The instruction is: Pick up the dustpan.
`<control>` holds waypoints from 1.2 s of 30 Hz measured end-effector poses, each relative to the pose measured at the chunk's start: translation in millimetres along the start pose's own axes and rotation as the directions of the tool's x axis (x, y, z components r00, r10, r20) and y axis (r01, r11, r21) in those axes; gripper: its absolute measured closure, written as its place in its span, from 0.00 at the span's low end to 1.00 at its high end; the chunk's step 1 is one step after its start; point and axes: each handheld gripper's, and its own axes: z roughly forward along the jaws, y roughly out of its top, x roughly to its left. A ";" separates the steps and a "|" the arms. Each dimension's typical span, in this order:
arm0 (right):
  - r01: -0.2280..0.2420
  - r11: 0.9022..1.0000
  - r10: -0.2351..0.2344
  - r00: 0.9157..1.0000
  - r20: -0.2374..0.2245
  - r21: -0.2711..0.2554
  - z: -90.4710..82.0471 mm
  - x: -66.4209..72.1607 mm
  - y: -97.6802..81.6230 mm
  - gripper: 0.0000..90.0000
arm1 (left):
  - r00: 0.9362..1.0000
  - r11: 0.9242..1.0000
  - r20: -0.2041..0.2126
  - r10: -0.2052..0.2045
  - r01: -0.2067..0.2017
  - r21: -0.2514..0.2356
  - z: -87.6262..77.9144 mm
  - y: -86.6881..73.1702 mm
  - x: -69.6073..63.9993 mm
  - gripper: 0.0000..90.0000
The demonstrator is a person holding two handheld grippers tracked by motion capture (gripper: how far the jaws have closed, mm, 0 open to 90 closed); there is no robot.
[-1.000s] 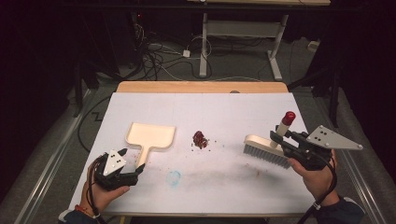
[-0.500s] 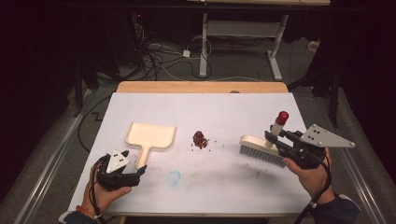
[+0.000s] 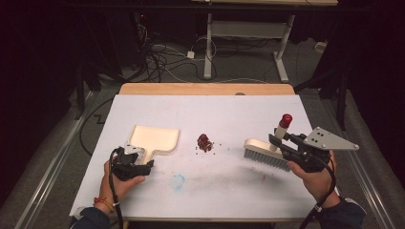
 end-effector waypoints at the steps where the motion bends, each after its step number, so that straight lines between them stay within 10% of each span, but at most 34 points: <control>1: 0.001 1.000 -0.001 1.000 0.000 0.000 0.0 0.2 0.0 0.78 | 1.000 1.000 0.000 0.000 0.000 0.006 2.9 2.3 -0.1 0.31; 16: -0.004 1.000 0.004 1.000 0.003 0.006 0.5 2.2 -1.0 0.78 | 0.999 0.999 -0.001 -0.034 0.034 0.012 14.1 21.4 5.5 0.70; 36: -0.012 1.000 0.012 1.000 0.017 0.002 -0.5 -0.8 -2.7 0.78 | 0.995 0.995 0.014 0.096 -0.096 -0.010 -22.7 25.9 2.6 0.72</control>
